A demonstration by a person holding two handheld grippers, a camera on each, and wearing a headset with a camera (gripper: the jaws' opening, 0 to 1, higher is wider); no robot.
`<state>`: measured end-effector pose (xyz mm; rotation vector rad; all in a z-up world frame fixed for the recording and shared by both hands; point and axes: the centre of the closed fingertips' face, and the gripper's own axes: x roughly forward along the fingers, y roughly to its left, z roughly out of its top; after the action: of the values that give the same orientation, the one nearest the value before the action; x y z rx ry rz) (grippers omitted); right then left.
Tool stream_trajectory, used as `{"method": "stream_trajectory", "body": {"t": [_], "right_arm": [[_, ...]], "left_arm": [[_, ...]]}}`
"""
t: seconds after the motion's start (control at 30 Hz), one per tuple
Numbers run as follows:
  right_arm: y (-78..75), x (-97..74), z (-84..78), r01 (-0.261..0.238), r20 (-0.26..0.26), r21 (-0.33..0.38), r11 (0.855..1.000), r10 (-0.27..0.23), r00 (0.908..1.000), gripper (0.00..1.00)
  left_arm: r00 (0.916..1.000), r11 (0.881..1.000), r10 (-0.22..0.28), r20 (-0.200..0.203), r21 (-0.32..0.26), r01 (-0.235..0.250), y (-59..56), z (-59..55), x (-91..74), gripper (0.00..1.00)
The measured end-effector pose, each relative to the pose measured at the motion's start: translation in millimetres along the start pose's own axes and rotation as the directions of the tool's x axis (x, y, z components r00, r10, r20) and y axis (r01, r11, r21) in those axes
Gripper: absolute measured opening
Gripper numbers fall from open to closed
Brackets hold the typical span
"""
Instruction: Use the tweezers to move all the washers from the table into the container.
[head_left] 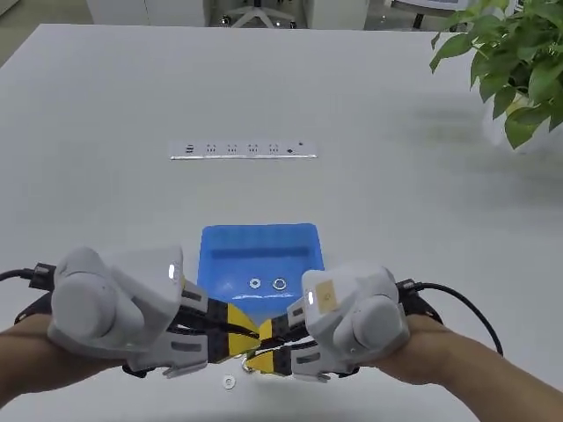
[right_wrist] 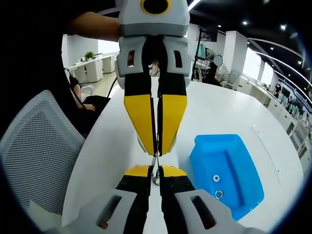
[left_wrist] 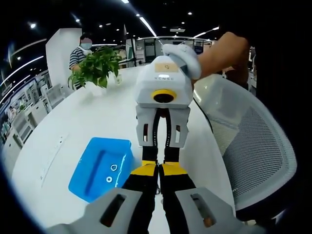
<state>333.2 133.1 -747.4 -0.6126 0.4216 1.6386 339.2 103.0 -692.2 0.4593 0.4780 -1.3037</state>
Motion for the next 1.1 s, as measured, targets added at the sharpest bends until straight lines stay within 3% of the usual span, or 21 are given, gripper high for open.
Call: {"method": "stream_trajectory", "body": {"t": [0.23, 0.3, 0.63, 0.77, 1.1], "right_arm": [[-4.8, -5.8, 5.9, 0.013, 0.011, 0.002, 1.0, -0.013, 0.9999, 0.07], [-5.1, -7.4, 7.0, 0.014, 0.013, 0.004, 1.0, -0.014, 0.9998, 0.07], [-2.9, -13.1, 5.9, 0.016, 0.009, 0.006, 1.0, -0.016, 0.9998, 0.07], [-3.7, -15.7, 7.6, 0.02, 0.009, 0.007, 1.0, -0.02, 0.9998, 0.07], [-7.3, -27.3, 16.3, 0.023, 0.016, 0.007, 1.0, -0.023, 0.9996, 0.07]], "left_arm": [[0.9993, 1.0, 0.021, 0.032, -0.019, -0.02, 4.6, 8.3, -4.0, 0.06], [0.9972, 0.999, 0.034, 0.067, -0.035, -0.032, 7.4, 16.0, -6.4, 0.08], [0.9911, 0.995, 0.085, 0.102, -0.059, -0.079, 14.3, 25.7, -15.6, 0.28], [0.9894, 0.993, 0.096, 0.108, -0.073, -0.089, 14.6, 25.2, -18.7, 0.34], [0.9804, 0.982, 0.151, 0.127, -0.13, -0.134, 14.8, 20.7, -28.6, 0.61]]}}
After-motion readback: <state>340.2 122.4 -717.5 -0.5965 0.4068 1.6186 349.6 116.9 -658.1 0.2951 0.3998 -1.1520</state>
